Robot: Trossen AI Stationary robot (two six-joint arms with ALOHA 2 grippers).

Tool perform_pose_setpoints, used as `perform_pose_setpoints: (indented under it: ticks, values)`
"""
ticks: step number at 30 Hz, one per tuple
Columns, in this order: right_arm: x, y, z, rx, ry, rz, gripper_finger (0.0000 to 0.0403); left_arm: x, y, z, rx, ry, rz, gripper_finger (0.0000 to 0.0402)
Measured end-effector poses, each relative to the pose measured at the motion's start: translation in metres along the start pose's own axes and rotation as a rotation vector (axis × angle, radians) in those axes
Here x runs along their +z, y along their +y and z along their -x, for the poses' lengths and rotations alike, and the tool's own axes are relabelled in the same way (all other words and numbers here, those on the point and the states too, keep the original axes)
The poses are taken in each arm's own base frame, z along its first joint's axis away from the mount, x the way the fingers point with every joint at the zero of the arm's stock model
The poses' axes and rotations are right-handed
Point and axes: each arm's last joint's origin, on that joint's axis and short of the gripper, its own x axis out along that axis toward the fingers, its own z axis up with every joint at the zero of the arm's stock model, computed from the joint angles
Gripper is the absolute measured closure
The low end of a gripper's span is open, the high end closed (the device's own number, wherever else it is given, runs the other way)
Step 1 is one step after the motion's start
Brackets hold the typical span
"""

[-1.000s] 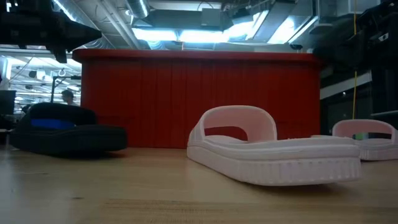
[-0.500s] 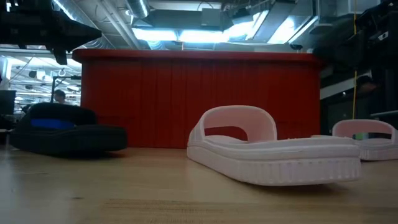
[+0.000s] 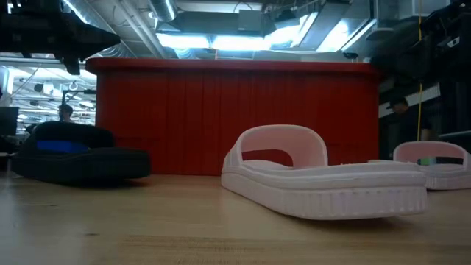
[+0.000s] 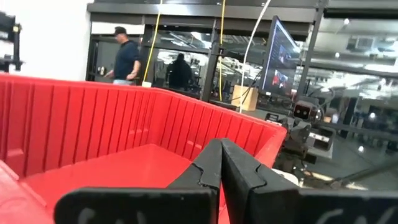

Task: Pick and place slides into bin
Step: Put the right pink slide into the red container

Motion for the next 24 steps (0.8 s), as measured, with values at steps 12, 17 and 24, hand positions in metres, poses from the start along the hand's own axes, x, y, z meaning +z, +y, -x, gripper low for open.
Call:
perform_pose_setpoints:
  ticks: [12, 17, 24]
  values:
    - [0.049, -0.001, 0.009, 0.147, -0.179, -0.158, 0.0386, 0.014, -0.006, 0.0, -0.226, -0.061, -0.089, 0.04]
    - [0.068, -0.003, 0.015, 0.147, -0.134, -0.096, 0.0386, 0.036, -0.007, 0.001, -0.298, -0.071, -0.141, 0.04]
    - [0.069, -0.003, 0.014, 0.138, 0.011, -0.067, 0.0386, 0.045, -0.011, -0.004, -0.285, 0.086, -0.201, 0.04]
